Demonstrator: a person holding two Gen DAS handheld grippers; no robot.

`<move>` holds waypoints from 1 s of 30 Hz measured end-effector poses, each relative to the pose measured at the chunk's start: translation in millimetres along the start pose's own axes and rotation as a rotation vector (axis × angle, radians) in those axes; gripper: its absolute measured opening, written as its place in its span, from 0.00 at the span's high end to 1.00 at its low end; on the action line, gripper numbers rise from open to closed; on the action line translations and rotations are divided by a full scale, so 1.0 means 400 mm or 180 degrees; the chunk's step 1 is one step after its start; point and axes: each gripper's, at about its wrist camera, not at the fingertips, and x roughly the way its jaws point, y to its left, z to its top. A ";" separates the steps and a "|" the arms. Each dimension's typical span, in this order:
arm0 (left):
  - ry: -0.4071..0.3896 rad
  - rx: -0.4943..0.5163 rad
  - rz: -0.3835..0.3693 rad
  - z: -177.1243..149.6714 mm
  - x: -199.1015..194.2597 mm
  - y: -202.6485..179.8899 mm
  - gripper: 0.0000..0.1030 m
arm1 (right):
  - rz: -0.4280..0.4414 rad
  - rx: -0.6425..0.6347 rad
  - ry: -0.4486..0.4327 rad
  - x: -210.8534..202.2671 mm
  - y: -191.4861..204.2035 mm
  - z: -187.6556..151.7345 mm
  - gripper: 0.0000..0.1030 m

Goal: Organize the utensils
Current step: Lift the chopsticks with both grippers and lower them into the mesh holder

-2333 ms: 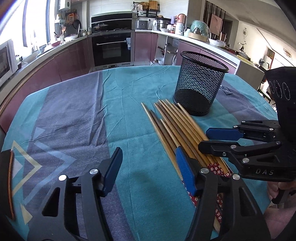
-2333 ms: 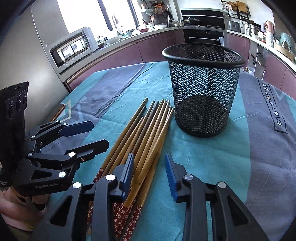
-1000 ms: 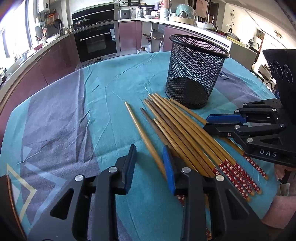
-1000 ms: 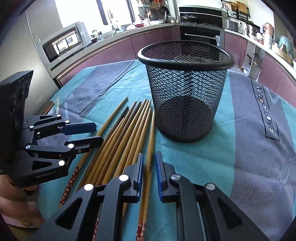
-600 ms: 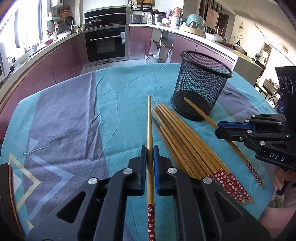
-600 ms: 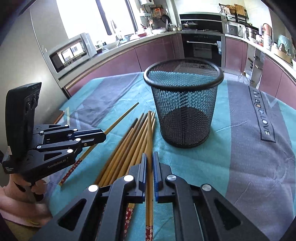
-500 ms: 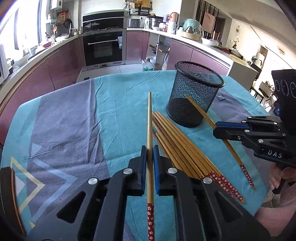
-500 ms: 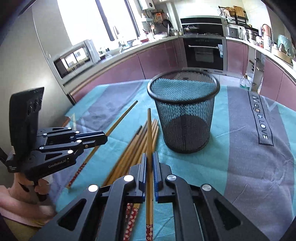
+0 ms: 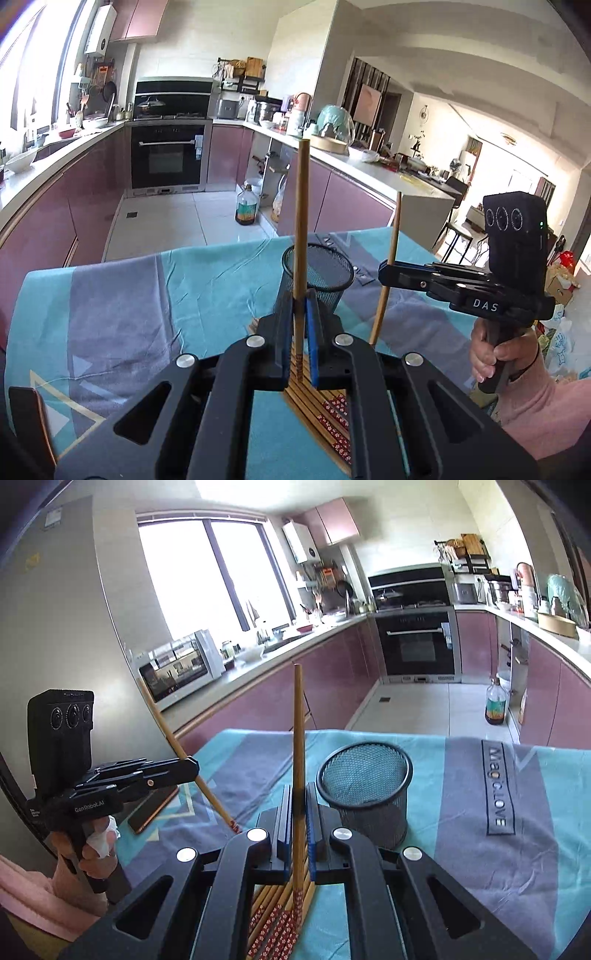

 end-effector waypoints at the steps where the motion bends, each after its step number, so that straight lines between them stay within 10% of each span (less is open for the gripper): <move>1: -0.0047 0.0004 -0.0003 0.012 -0.011 -0.003 0.93 | 0.0001 -0.0008 -0.0037 -0.007 -0.001 0.007 0.95; 18: -0.0475 0.0174 -0.0066 0.236 -0.028 -0.119 0.93 | -0.0146 -0.0275 -0.0535 -0.080 -0.007 0.209 0.95; 30: -0.0035 0.0153 -0.0036 0.269 0.140 -0.145 0.93 | -0.0258 -0.0141 -0.0232 0.032 -0.084 0.218 0.95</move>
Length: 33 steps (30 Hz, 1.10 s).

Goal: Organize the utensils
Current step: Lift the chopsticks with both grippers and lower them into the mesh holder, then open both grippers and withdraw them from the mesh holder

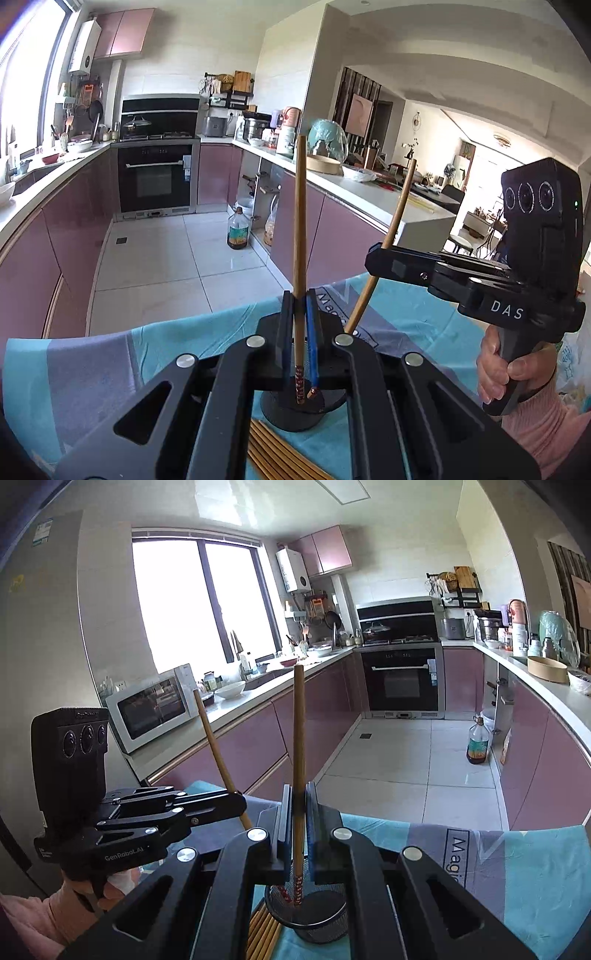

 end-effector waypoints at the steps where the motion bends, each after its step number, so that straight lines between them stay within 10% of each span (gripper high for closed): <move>1: 0.0057 0.0003 -0.0004 -0.006 0.013 -0.004 0.93 | -0.0005 0.0010 0.0060 0.014 -0.003 -0.005 0.95; 22: 0.0487 -0.0140 0.0128 -0.104 0.208 0.075 0.90 | -0.0232 0.0224 0.0568 0.160 -0.037 -0.038 0.92; 33: 0.0371 -0.0176 0.0266 -0.131 0.189 0.105 0.78 | -0.0410 0.0212 0.0393 0.146 -0.040 -0.033 0.66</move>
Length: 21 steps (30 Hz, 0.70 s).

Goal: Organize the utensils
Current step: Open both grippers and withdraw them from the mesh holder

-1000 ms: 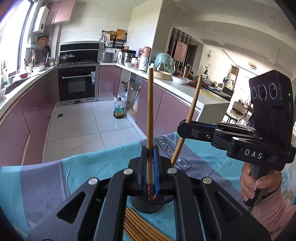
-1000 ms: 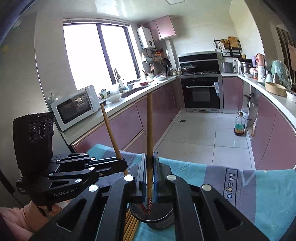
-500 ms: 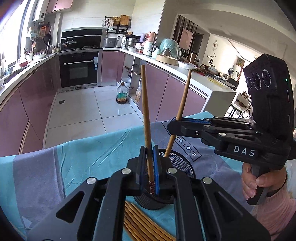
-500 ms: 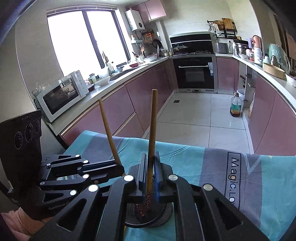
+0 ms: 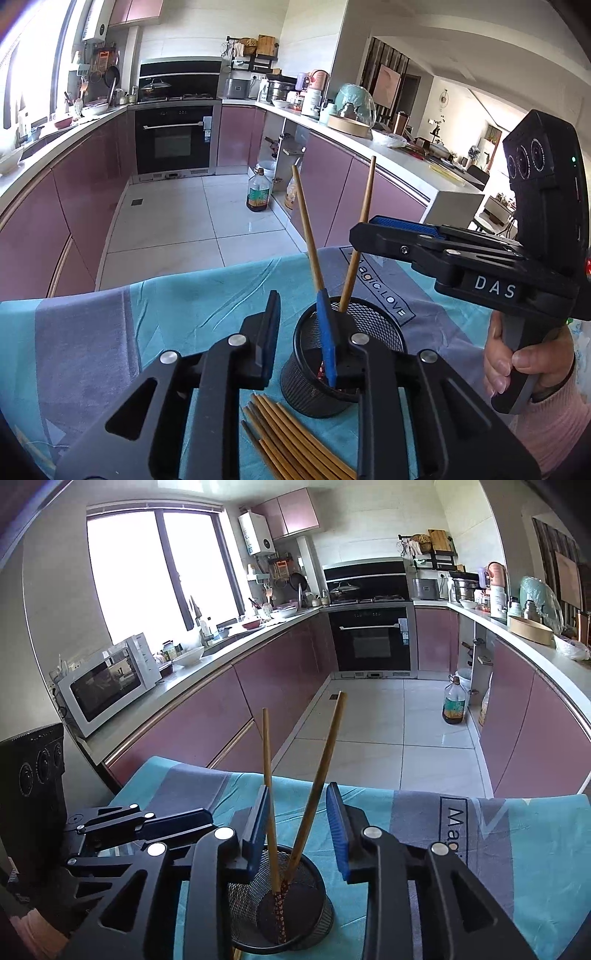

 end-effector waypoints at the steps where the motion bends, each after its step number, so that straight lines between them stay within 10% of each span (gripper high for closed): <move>1: -0.0026 0.0005 0.0017 -0.004 -0.008 0.002 0.76 | -0.0004 0.0010 -0.0011 -0.003 -0.004 0.000 0.64; 21: -0.0146 0.0062 0.0359 -0.170 -0.159 0.058 0.60 | 0.0182 -0.0050 -0.0204 -0.175 -0.001 -0.121 0.54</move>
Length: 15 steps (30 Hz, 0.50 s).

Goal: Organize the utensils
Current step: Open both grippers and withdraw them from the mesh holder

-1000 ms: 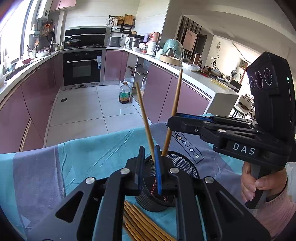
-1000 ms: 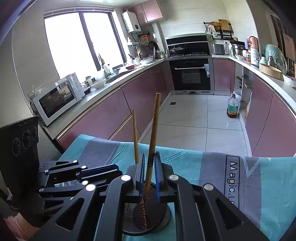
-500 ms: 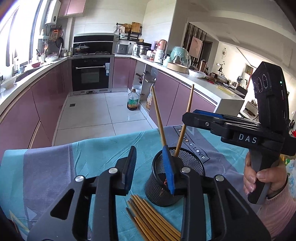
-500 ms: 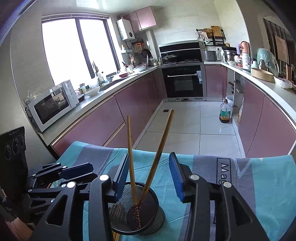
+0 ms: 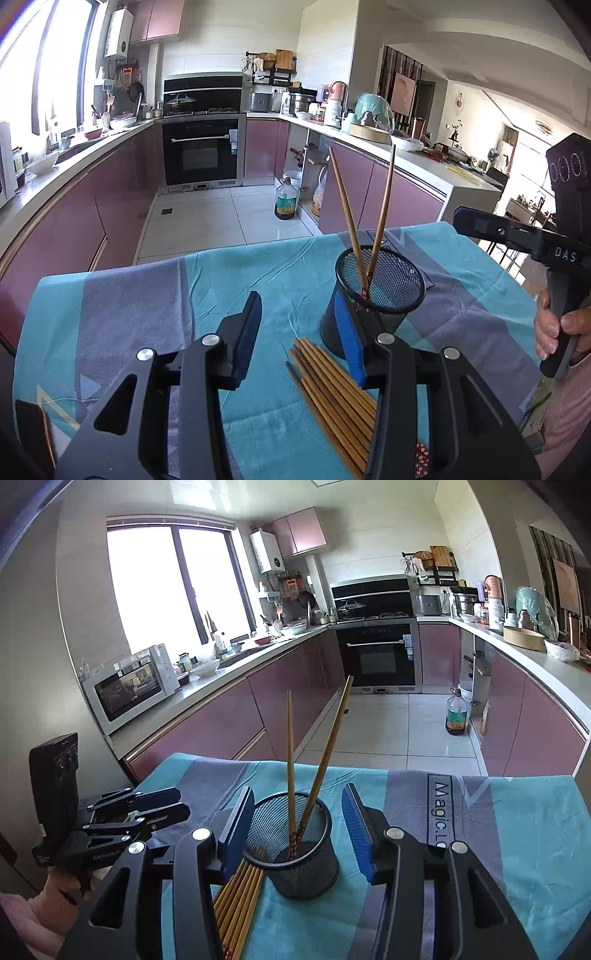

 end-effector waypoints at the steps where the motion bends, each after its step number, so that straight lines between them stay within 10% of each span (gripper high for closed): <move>1: 0.0035 0.0010 0.0001 -0.013 -0.003 -0.001 0.59 | 0.0029 -0.0006 0.0030 -0.005 0.003 -0.013 0.54; 15: 0.0670 0.0188 0.0054 -0.226 0.030 -0.047 0.52 | 0.0230 -0.0042 0.0893 0.131 0.085 -0.231 0.54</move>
